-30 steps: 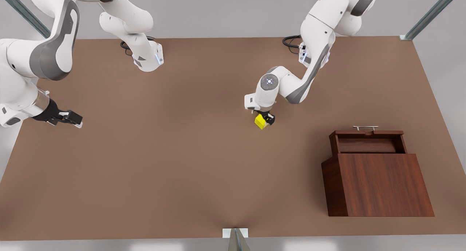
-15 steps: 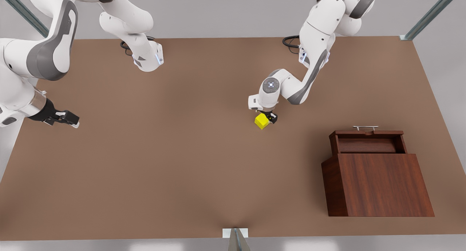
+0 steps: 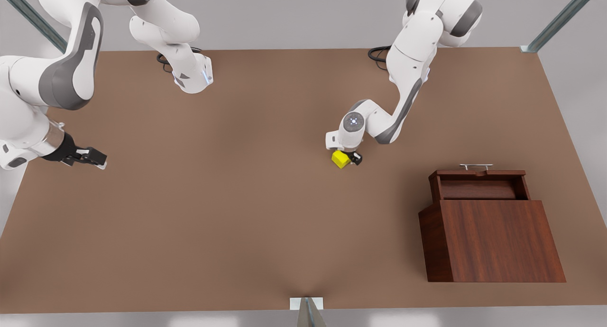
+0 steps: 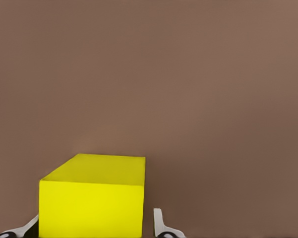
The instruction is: Open the drawer with left arm, place the square in the middle with right arm, and place the square in the drawer with left arm
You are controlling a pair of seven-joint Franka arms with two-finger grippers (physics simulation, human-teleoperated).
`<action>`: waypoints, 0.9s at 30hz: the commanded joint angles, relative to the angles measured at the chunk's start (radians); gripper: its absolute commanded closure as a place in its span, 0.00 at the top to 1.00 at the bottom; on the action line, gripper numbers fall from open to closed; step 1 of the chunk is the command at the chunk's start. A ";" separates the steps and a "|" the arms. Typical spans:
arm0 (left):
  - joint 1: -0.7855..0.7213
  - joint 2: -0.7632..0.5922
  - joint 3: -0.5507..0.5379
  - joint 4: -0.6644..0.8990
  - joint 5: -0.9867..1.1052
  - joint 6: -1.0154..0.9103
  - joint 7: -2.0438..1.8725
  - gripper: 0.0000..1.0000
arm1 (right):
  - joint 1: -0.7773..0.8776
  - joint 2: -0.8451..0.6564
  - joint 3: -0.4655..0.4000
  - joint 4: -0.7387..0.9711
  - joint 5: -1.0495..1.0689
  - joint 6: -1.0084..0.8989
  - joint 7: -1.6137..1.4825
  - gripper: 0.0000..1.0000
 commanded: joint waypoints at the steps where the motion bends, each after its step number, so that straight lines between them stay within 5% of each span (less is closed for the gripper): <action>1: -0.001 0.000 0.000 0.000 0.014 0.000 0.000 0.73 | 0.002 0.000 0.000 0.000 0.000 0.000 0.000 1.00; 4: -0.001 -0.002 0.000 0.000 0.015 -0.002 0.000 0.64 | 0.000 0.000 0.000 0.000 0.000 0.000 0.002 1.00; 10: 0.001 -0.024 0.000 0.005 0.015 -0.017 0.003 0.64 | 0.000 0.000 0.000 0.000 0.003 0.000 0.002 1.00; 15: 0.007 -0.172 0.023 0.074 0.015 -0.233 0.020 0.65 | 0.000 0.006 0.000 0.000 0.005 0.000 0.000 1.00; 27: 0.009 -0.380 0.328 0.202 -0.126 -0.592 0.523 0.65 | 0.000 0.008 0.000 0.000 0.006 0.000 0.002 1.00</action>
